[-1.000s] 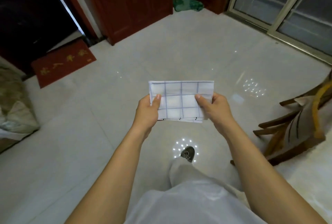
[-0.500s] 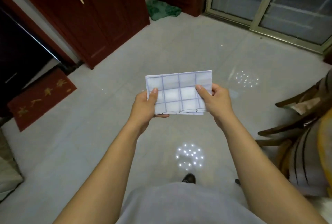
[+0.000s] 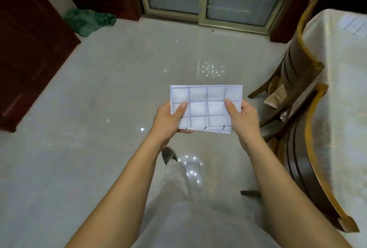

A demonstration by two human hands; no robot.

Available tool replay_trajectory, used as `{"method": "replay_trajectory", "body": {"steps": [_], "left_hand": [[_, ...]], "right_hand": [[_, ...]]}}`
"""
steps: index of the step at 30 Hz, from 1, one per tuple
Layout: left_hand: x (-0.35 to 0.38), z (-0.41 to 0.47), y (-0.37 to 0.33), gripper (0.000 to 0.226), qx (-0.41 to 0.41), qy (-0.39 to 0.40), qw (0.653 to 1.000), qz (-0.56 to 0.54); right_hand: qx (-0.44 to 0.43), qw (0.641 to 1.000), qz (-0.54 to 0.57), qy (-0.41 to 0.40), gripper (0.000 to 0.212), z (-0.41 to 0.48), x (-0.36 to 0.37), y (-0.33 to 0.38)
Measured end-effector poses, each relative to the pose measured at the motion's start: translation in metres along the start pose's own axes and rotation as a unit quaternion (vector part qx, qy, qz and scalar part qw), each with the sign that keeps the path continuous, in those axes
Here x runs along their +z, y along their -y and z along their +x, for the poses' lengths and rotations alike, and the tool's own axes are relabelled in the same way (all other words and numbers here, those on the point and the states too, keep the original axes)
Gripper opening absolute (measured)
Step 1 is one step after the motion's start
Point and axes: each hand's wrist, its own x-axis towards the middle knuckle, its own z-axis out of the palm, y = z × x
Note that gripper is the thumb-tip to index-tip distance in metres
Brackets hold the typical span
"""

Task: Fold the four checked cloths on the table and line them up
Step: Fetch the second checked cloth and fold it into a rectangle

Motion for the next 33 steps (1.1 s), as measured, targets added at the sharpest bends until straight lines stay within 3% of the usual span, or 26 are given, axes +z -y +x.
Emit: {"method": "replay_trajectory", "body": {"steps": [9, 17, 25, 28, 33], "left_hand": [[0.034, 0.202, -0.108, 0.019, 0.041, 0.158, 0.986, 0.022], [0.07, 0.298, -0.135, 0.016, 0.001, 0.205, 0.978, 0.05], [0.116, 0.42, -0.177, 0.016, 0.015, 0.17, 0.981, 0.094], [0.137, 0.465, -0.205, 0.021, 0.022, 0.117, 0.987, 0.106], [0.191, 0.526, -0.264, 0.02, 0.068, 0.079, 0.989, 0.105]], "right_hand": [[-0.023, 0.989, -0.067, -0.129, 0.007, 0.15, 0.007, 0.087], [-0.021, 0.975, -0.11, -0.19, 0.01, 0.235, 0.004, 0.094], [-0.005, 0.983, -0.044, -0.177, 0.015, 0.392, -0.003, 0.092], [-0.015, 0.992, -0.024, -0.123, 0.016, 0.466, -0.002, 0.112], [-0.034, 0.994, -0.022, -0.102, 0.016, 0.555, -0.034, 0.157]]}}
